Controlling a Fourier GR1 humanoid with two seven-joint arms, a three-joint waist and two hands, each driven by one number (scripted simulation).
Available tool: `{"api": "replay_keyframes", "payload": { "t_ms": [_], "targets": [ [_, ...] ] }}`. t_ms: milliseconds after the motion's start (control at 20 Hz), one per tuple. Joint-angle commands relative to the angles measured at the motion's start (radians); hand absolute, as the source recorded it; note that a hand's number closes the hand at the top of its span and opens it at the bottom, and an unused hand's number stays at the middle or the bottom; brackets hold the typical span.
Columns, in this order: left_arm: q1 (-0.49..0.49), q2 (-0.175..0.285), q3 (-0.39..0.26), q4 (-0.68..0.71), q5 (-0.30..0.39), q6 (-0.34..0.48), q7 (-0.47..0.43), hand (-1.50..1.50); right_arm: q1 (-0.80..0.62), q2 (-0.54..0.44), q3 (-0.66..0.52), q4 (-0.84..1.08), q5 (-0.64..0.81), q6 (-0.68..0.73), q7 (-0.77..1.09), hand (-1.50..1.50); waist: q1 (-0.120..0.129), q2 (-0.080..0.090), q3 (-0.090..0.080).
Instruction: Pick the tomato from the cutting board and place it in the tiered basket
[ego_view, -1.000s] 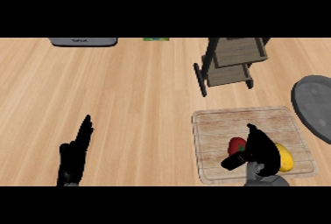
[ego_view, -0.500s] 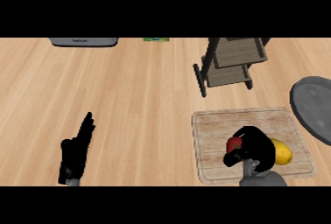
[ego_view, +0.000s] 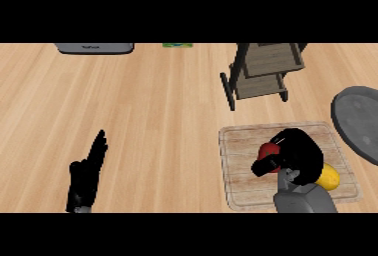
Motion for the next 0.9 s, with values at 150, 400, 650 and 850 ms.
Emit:
{"api": "replay_keyframes", "payload": {
  "t_ms": [150,400,650,850],
  "targets": [
    [0.012,0.029,0.013,0.001,0.004,-0.021,0.0,0.0,-0.125,0.012,-0.069,-0.105,0.112,0.014,0.273,1.5,0.001,-0.006,-0.001],
    [-0.025,0.028,0.026,0.024,-0.001,-0.006,0.029,0.0,-0.275,0.012,-0.131,-0.223,0.256,-0.013,0.273,1.5,-0.014,-0.012,-0.004],
    [0.009,0.014,0.006,0.019,-0.003,-0.012,0.008,0.0,-0.45,0.012,-0.163,-0.328,0.439,0.076,0.274,1.5,-0.009,-0.023,-0.007],
    [-0.005,0.0,0.003,0.021,-0.016,0.01,0.016,0.0,-0.606,0.012,-0.114,-0.282,0.571,0.23,0.271,1.5,0.006,-0.021,-0.008]
  ]
}}
